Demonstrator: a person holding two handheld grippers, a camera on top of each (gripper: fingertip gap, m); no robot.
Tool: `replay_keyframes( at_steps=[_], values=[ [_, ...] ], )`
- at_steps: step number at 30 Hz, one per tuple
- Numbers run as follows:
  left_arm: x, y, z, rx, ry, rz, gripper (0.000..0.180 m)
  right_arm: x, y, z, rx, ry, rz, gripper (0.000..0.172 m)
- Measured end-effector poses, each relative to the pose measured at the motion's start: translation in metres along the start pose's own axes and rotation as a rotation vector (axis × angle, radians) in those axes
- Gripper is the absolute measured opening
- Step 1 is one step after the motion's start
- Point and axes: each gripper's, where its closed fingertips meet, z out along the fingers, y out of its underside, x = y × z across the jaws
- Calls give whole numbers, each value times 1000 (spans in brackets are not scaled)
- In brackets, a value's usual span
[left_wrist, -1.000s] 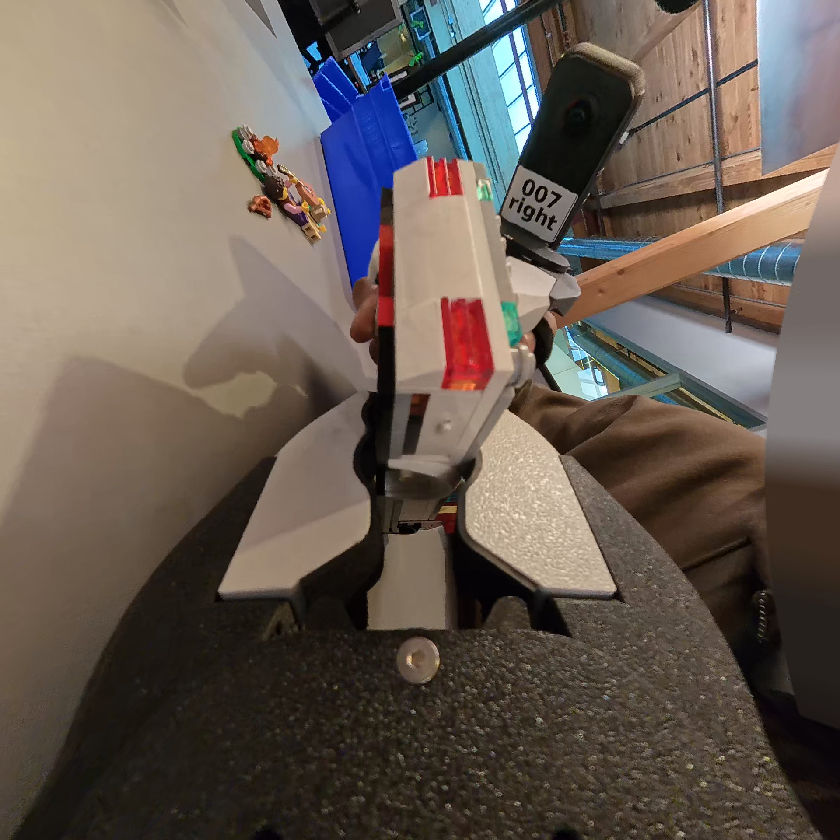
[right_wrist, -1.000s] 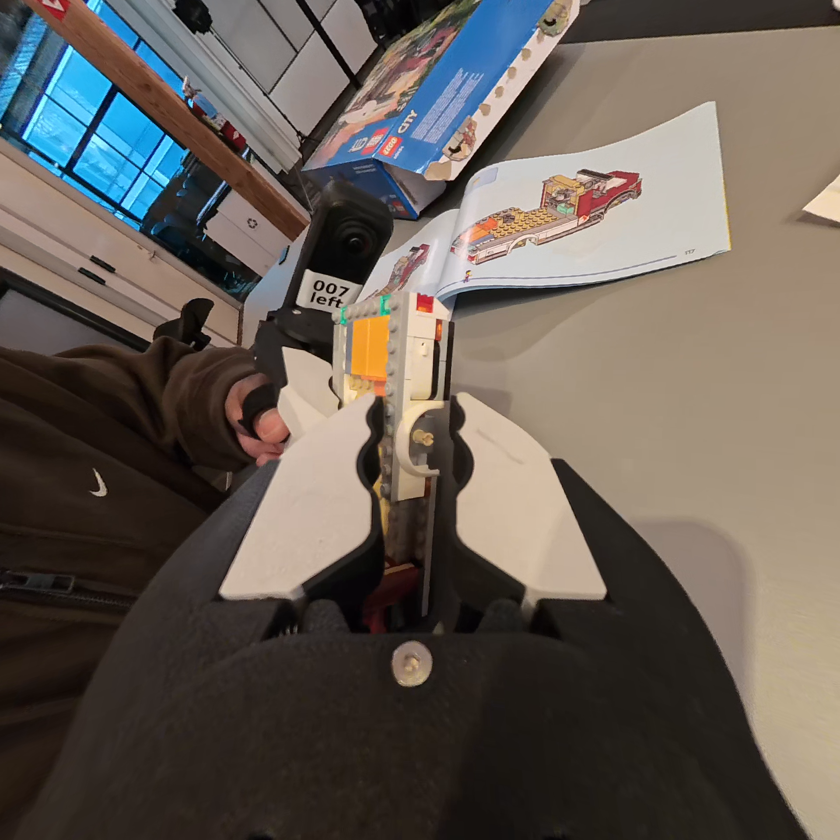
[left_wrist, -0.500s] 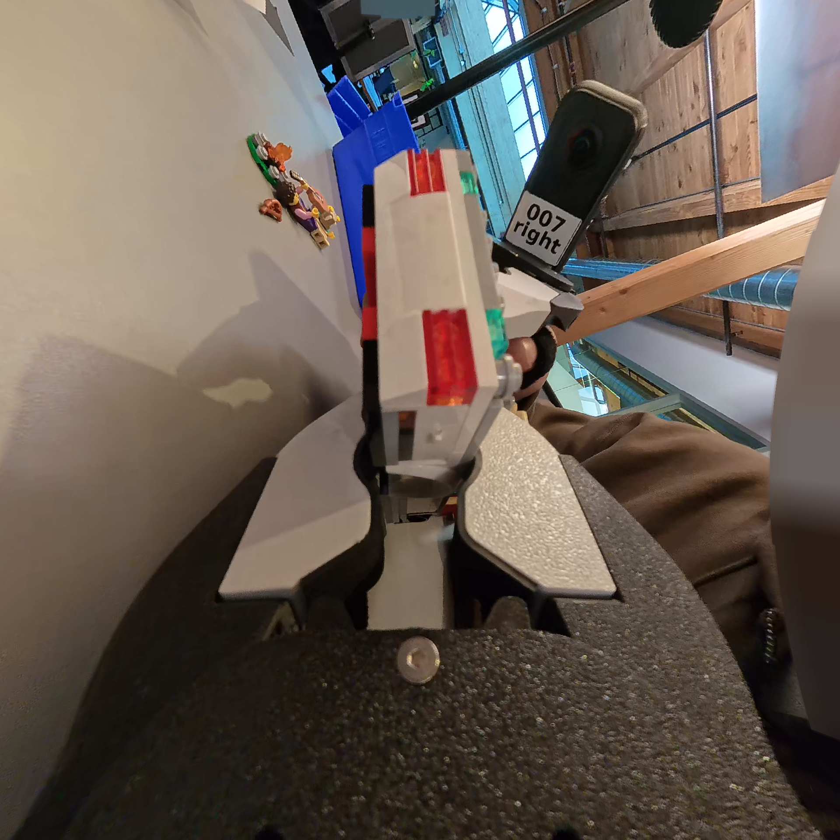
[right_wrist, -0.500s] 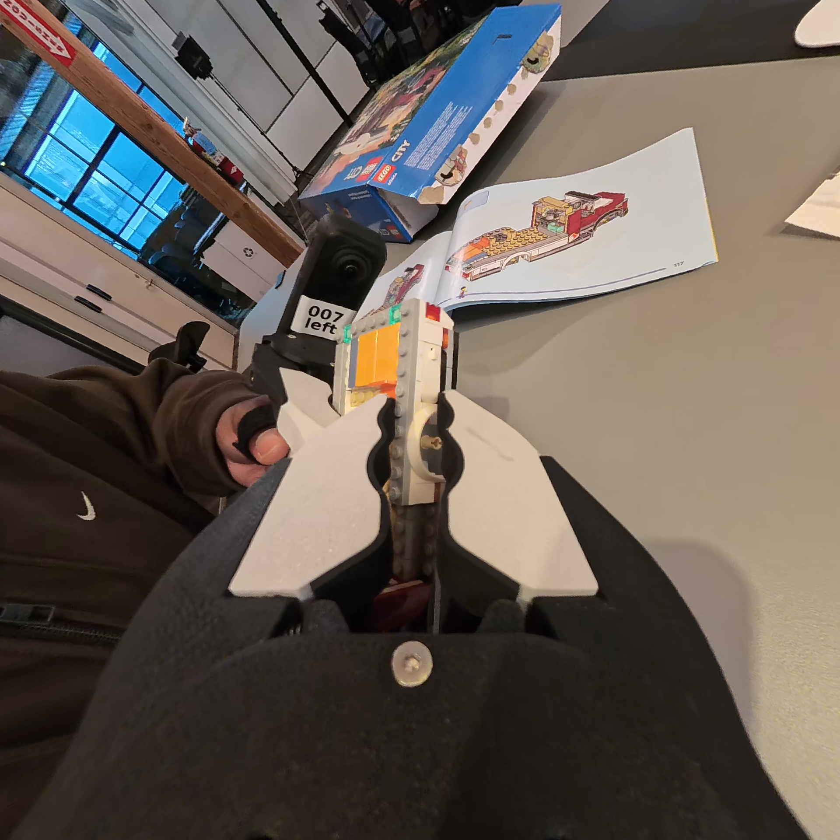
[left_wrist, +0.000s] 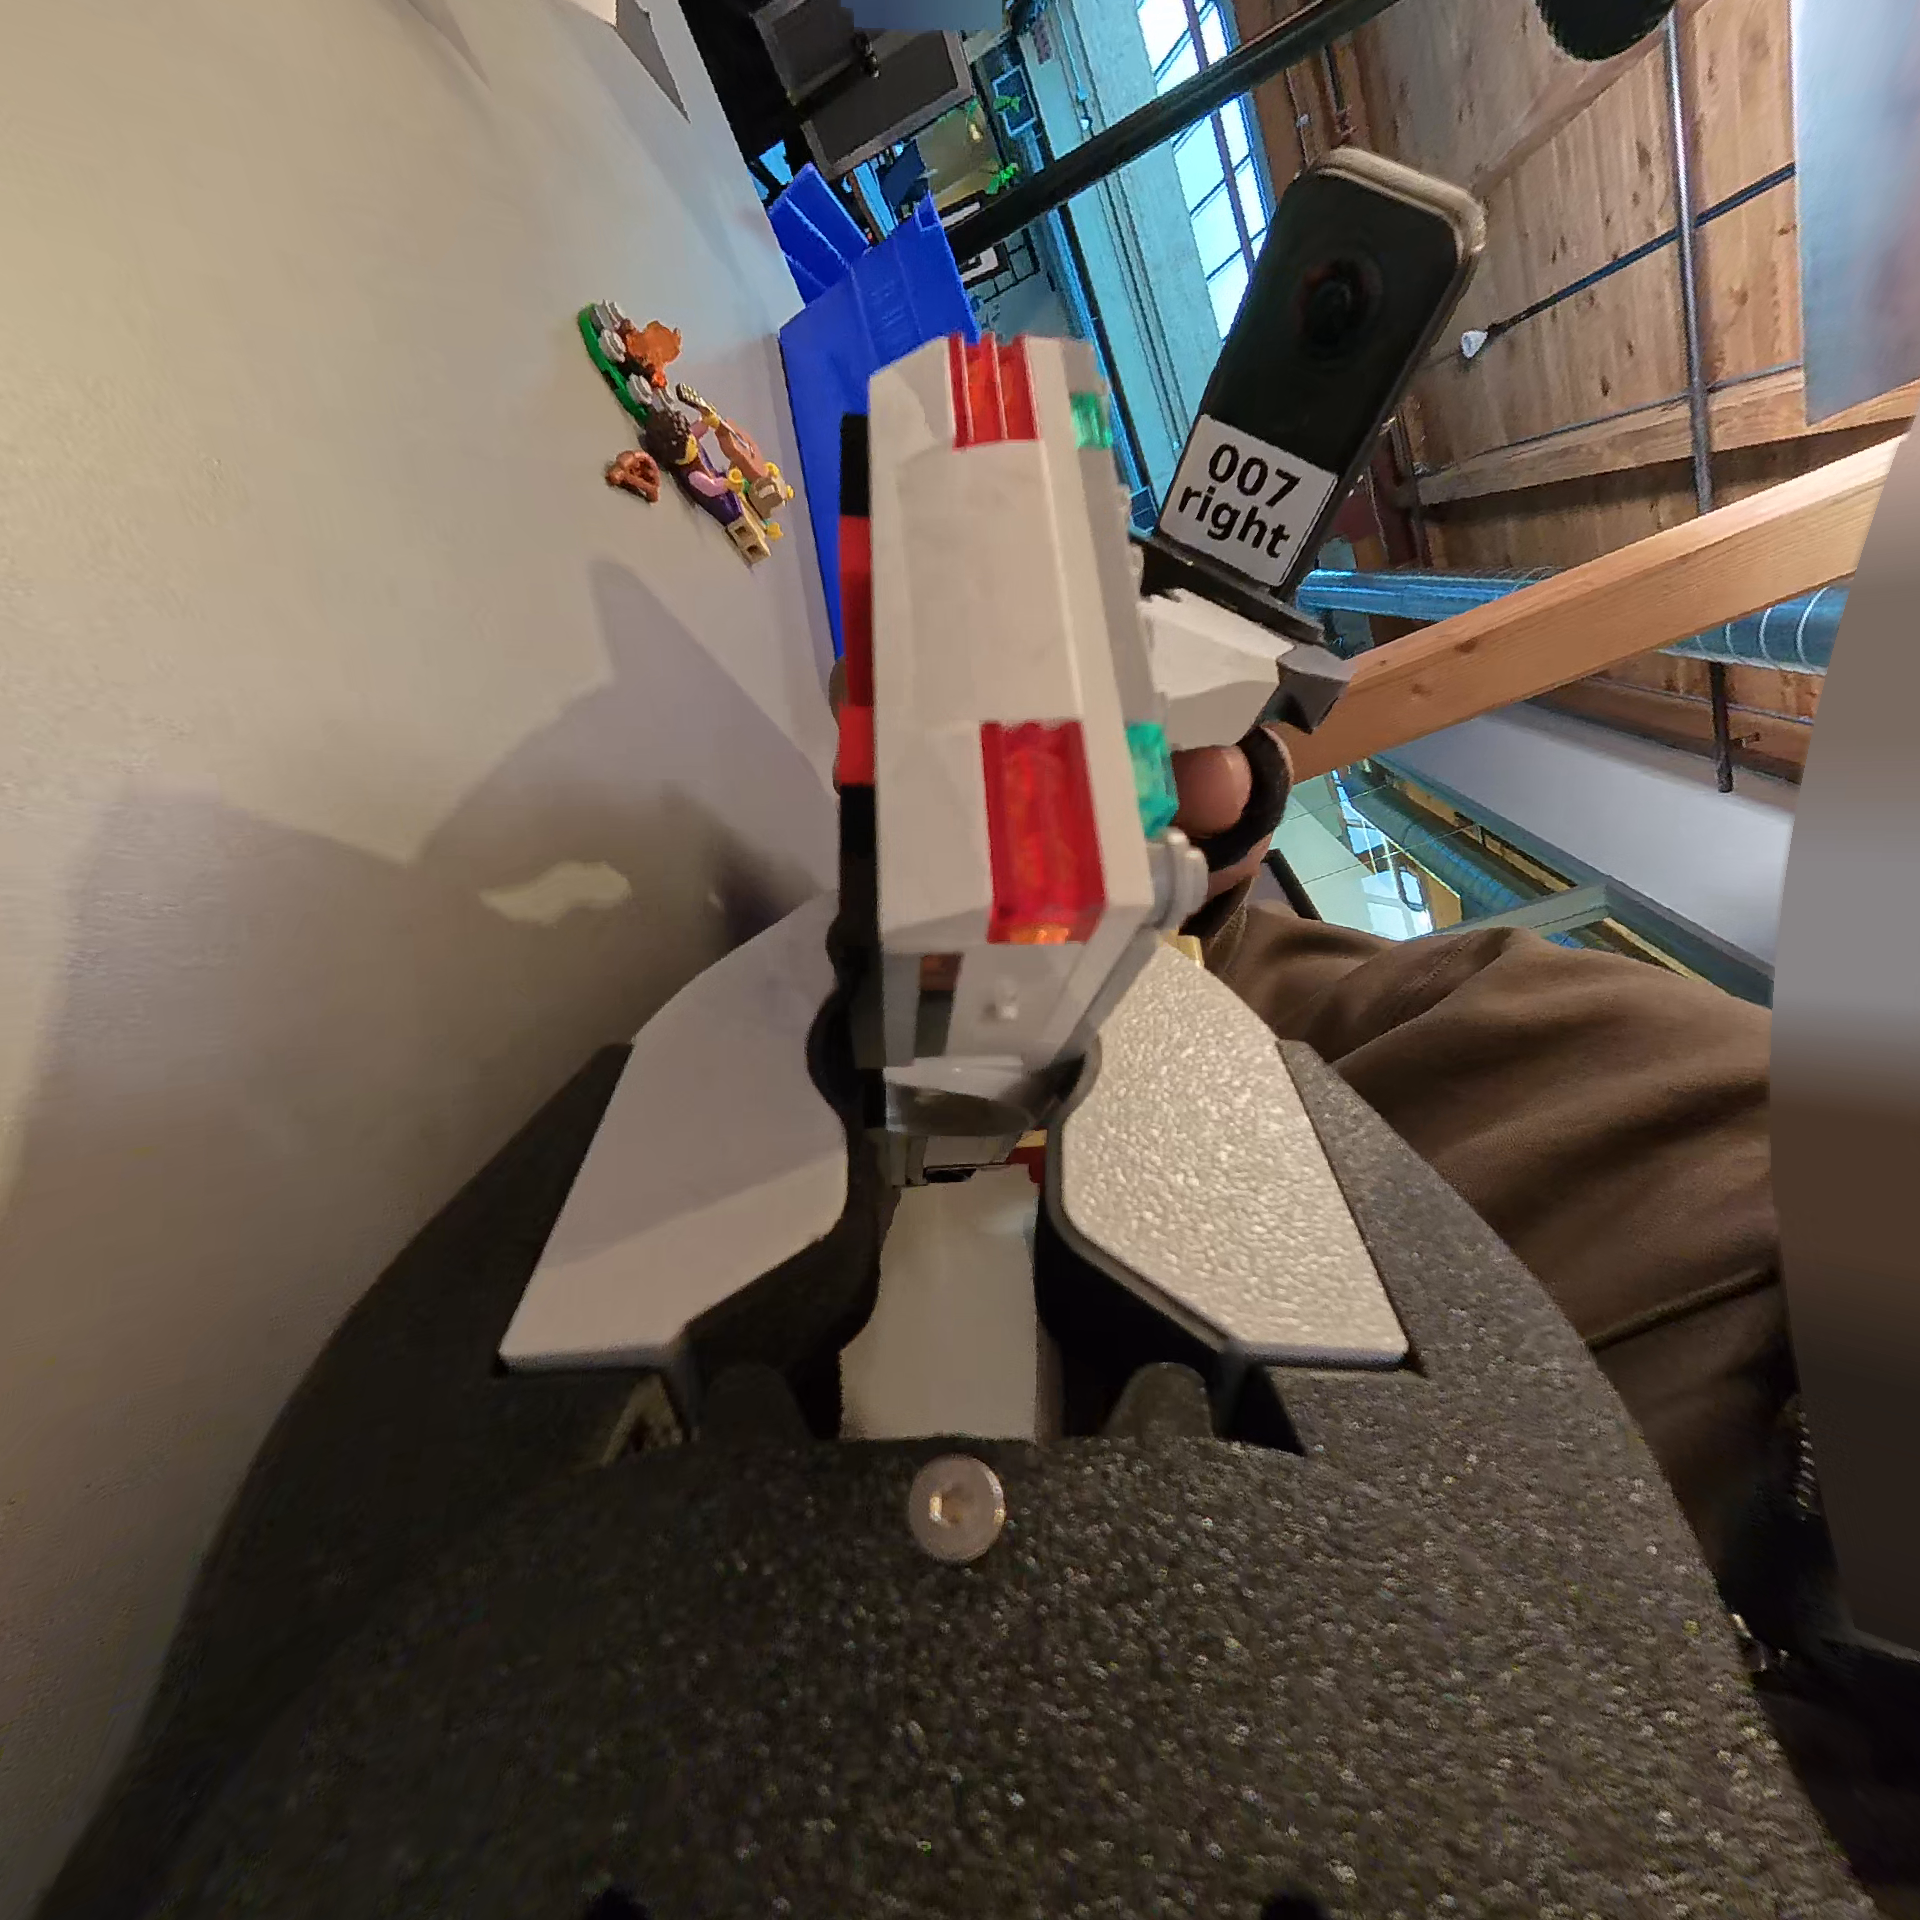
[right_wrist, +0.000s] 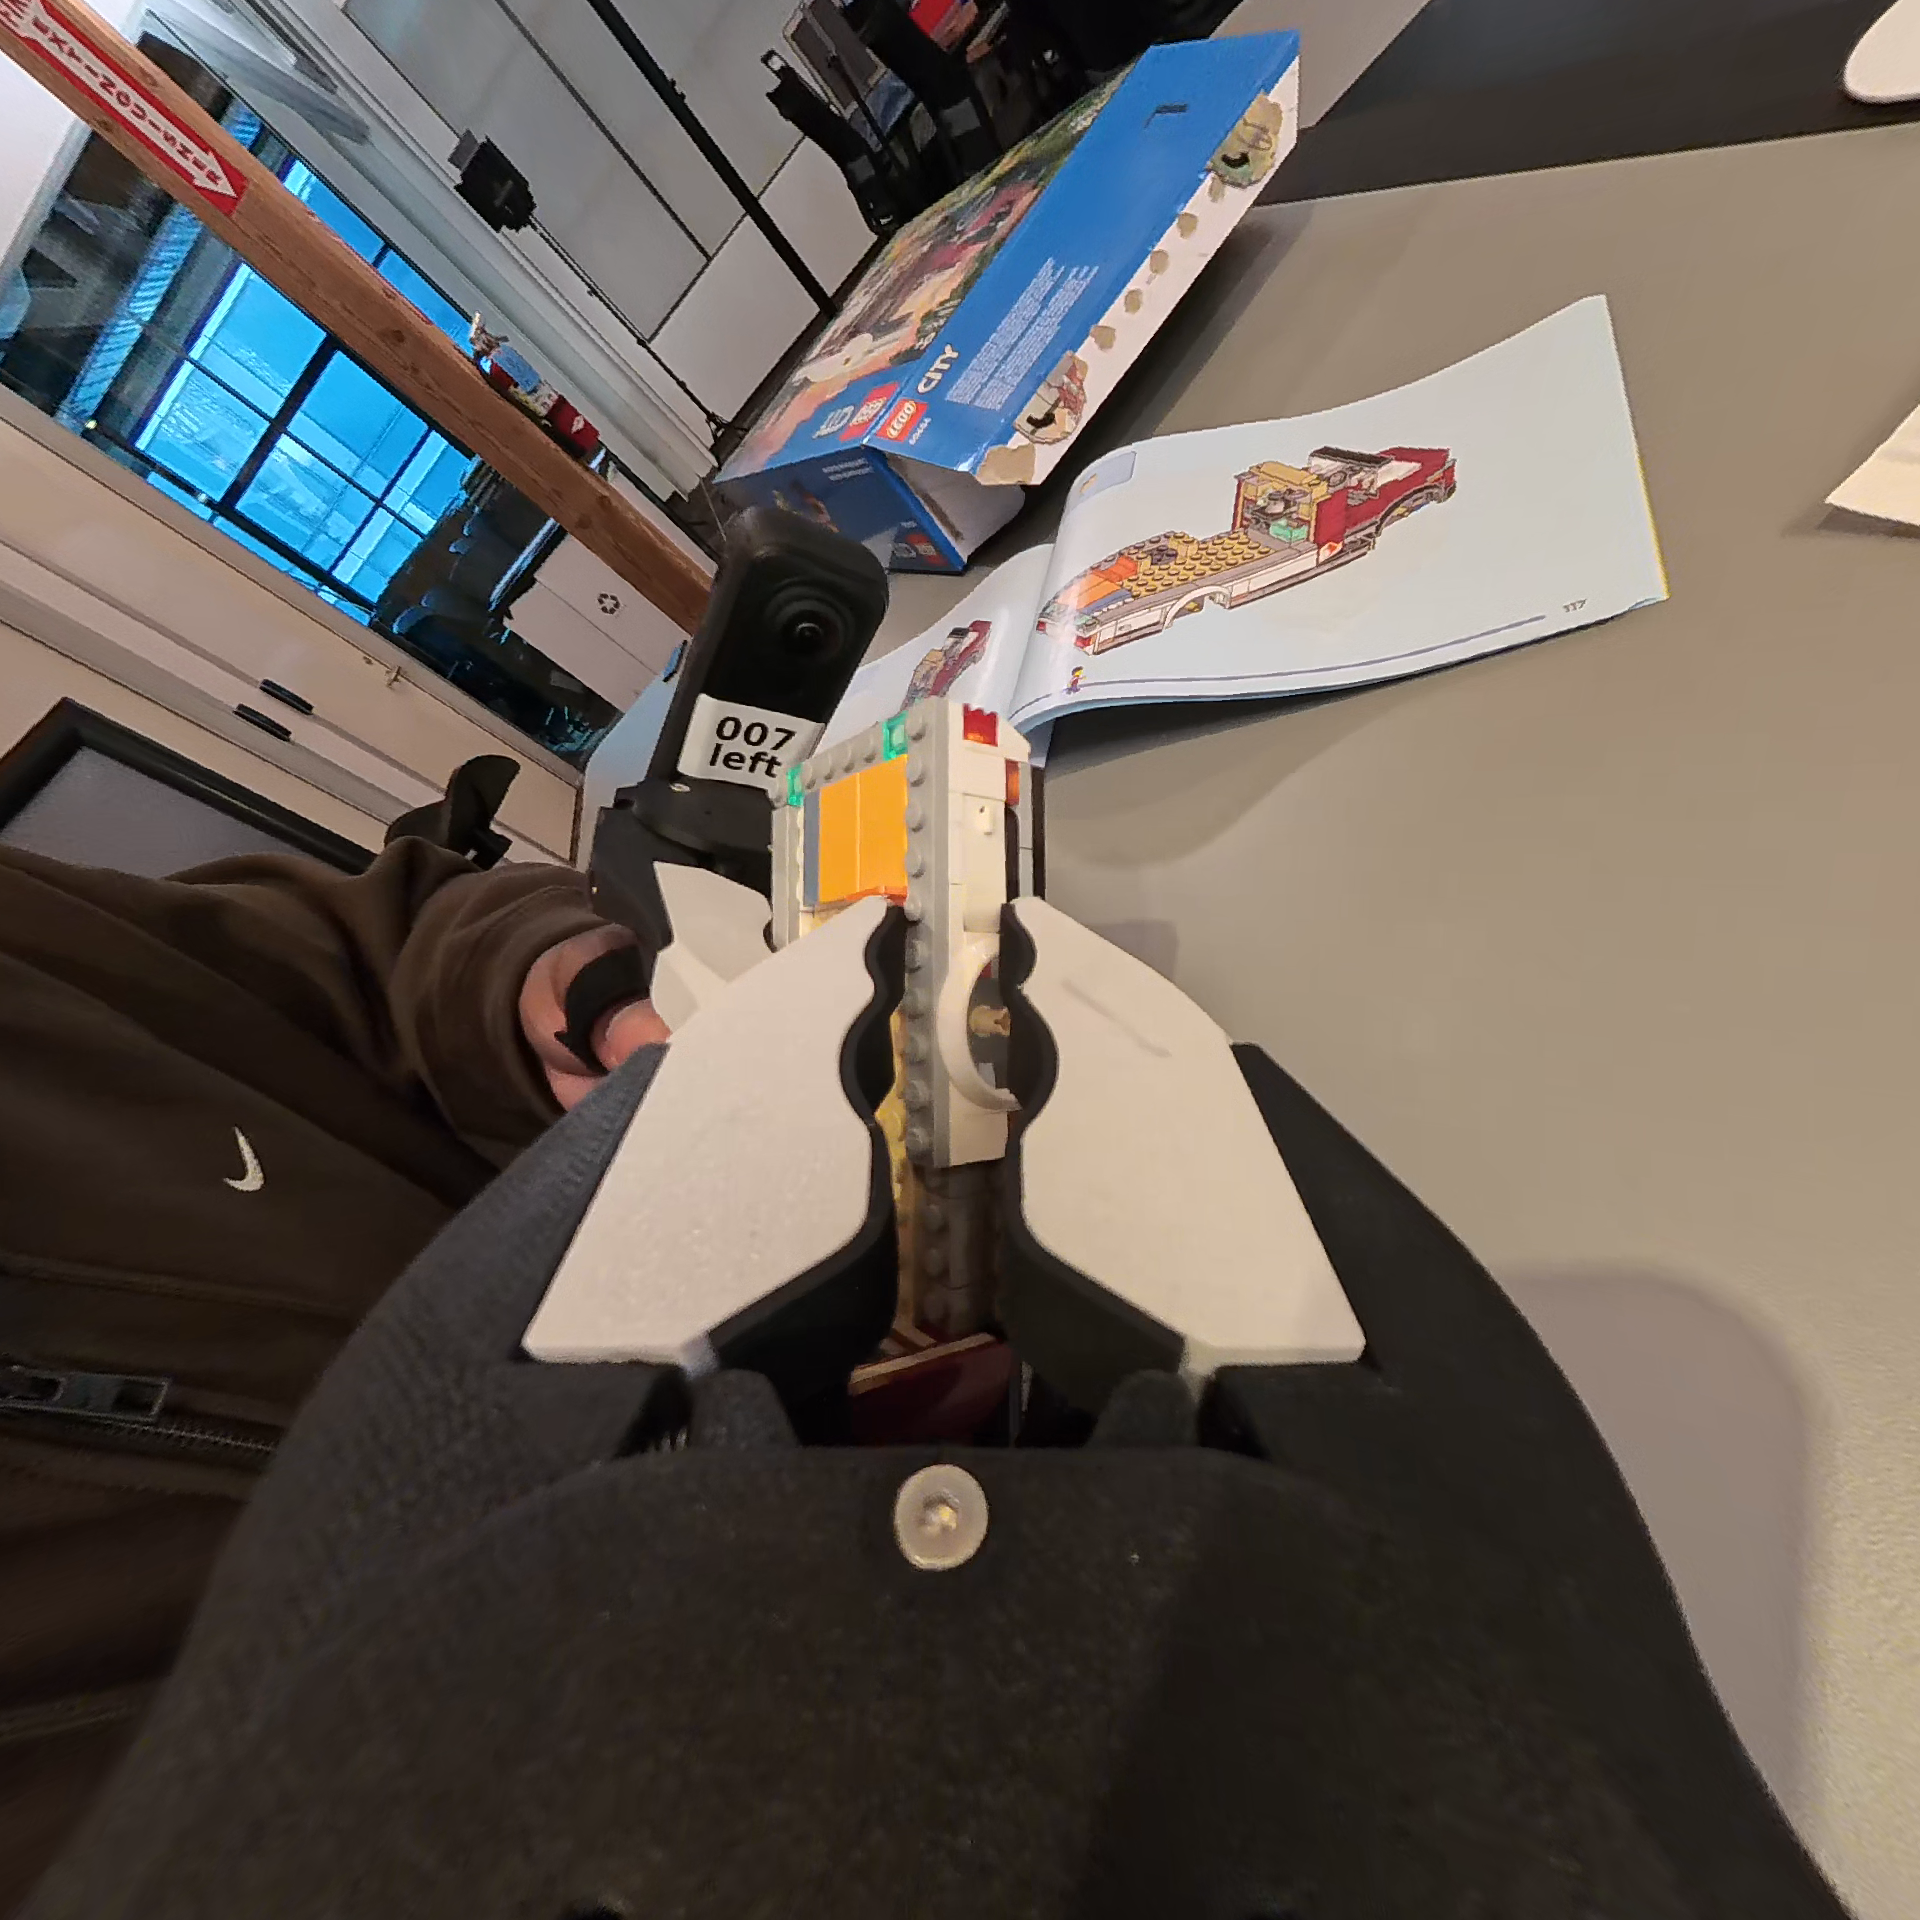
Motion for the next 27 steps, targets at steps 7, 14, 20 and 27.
replay_keyframes(
  at_steps=[7, 14, 20, 27],
  values=[
    [0, 4, 1, -32, -40, 71, 33, -3, 1, -1, 8, -21, -24, 16],
    [-2, 6, 2, -44, -58, 86, 34, -3, 1, 0, 13, -2, -59, 14],
    [-3, 7, 3, -53, -68, 93, 34, -3, 1, -1, 8, 11, -66, 13],
    [-5, 7, 3, -58, -67, 63, 33, 0, 2, 0, -9, 28, -63, 12]
  ],
)
